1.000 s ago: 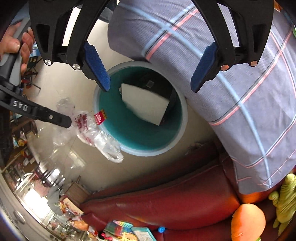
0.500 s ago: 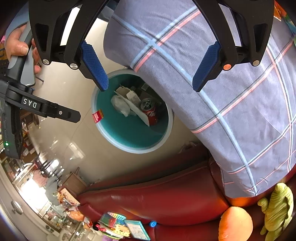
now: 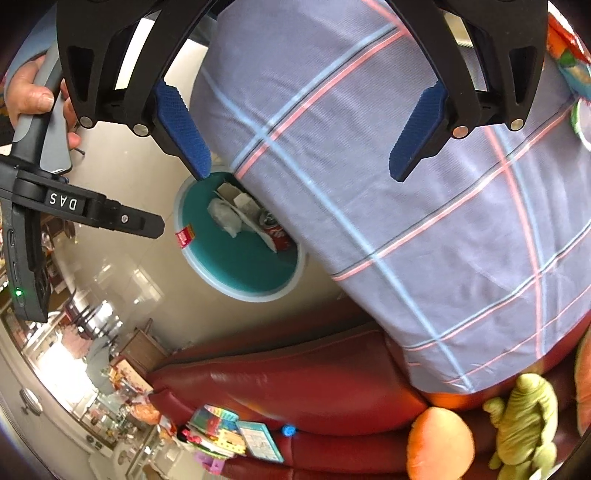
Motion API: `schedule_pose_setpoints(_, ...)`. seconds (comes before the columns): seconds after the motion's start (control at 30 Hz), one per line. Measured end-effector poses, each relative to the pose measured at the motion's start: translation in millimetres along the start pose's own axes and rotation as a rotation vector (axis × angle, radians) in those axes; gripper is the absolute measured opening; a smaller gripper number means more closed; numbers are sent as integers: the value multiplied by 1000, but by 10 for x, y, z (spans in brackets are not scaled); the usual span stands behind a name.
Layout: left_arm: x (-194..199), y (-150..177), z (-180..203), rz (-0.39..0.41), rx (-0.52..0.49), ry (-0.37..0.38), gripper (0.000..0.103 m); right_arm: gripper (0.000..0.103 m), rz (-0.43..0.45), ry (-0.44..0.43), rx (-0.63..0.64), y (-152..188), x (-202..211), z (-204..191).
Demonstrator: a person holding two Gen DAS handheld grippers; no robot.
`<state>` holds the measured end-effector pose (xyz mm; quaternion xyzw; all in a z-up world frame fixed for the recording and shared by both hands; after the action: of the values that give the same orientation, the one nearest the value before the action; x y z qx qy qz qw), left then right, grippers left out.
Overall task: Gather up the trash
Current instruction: 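Open left tool to drop the towel while right tool releases the bag, then move left tool to pink paper cup while right tool reaches white bottle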
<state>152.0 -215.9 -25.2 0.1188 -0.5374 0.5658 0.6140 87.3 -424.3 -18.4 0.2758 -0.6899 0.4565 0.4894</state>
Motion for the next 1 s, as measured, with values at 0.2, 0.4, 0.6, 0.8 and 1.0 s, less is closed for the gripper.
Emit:
schedule_pose_setpoints(0.2, 340, 202, -212, 43, 43, -12, 98, 85, -6, -4, 86, 159, 96, -398)
schedule_pose_setpoints(0.4, 711, 490, -451, 84, 68, -47, 98, 87, -7, -18, 179, 373, 220, -847)
schedule_pose_setpoints(0.6, 1122, 785, -783, 126, 99, -97, 98, 87, -8, -40, 258, 594, 294, -1301)
schedule_pose_setpoints(0.8, 1585, 1143, -1188, 155, 116, -173, 98, 87, -17, -56, 325, 827, 385, -1786)
schedule_pose_setpoints(1.0, 2058, 1546, -1677, 185, 155, -252, 98, 87, -18, -55, 433, 1071, 439, -2367)
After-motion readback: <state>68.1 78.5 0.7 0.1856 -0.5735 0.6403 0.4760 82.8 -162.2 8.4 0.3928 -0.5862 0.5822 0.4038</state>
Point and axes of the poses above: each gripper's, at about its wrist camera, not at the fingertips, and x roughly against the way its jaws point, z to its right, y to its underside, the point moved 1 cm from there along -x, roughly the way its jaws point, and after that the axes turned 11 degrees about y, right-handed, at the moved point
